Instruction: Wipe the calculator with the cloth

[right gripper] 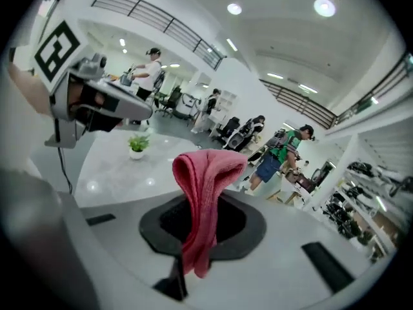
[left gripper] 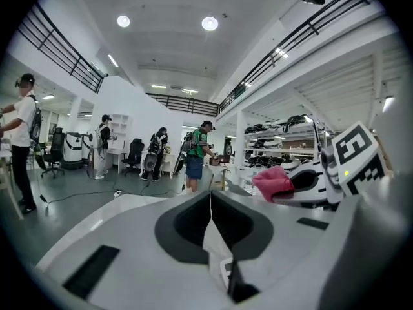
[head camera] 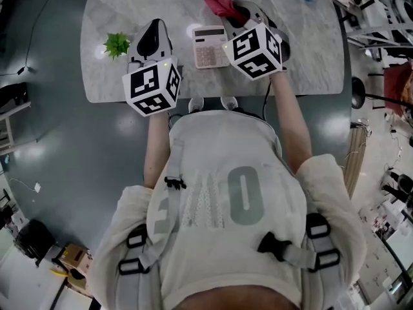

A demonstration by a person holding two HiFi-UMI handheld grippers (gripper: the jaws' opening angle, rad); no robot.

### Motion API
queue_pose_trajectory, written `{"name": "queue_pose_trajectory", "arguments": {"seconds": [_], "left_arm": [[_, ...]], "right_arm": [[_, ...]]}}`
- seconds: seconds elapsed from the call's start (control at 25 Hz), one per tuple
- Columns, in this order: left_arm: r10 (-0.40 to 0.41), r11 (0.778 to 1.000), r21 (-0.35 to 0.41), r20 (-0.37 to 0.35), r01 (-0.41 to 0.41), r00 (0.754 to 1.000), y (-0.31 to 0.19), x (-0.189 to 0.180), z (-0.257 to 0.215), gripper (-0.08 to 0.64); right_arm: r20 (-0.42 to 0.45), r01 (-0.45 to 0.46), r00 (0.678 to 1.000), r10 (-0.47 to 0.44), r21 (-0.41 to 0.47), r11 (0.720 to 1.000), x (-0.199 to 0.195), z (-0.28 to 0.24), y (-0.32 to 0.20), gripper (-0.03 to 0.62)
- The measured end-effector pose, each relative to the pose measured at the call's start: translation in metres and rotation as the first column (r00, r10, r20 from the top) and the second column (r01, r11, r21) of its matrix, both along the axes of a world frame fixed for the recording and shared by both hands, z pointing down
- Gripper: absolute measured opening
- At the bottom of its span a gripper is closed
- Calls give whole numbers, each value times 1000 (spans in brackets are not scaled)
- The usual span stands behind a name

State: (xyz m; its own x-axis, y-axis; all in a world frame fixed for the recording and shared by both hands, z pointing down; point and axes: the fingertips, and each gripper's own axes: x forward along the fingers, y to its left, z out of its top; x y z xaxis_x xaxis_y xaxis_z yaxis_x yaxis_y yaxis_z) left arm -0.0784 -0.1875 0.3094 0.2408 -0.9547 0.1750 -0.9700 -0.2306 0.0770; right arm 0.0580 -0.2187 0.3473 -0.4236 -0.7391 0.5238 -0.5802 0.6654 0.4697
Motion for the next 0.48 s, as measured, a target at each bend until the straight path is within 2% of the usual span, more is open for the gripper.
{"name": "queue_pose_trajectory", "arguments": {"seconds": [0.12,0.24,0.48], "left_arm": [[15,1000,17,21,-15,1000,-5,7,-8,21],[15,1000,26,33,-16,999,-7,11,-14,21],[4,1000,17,36,-5,999,-5,15,-8,21]], "right_arm": [[145,-76,987,73,14,997,14,-19,3,55],[251,-144,959,129,43,989,32,-35,8,55],[436,-273,874,215,74,959,64,-46,20,55]]}}
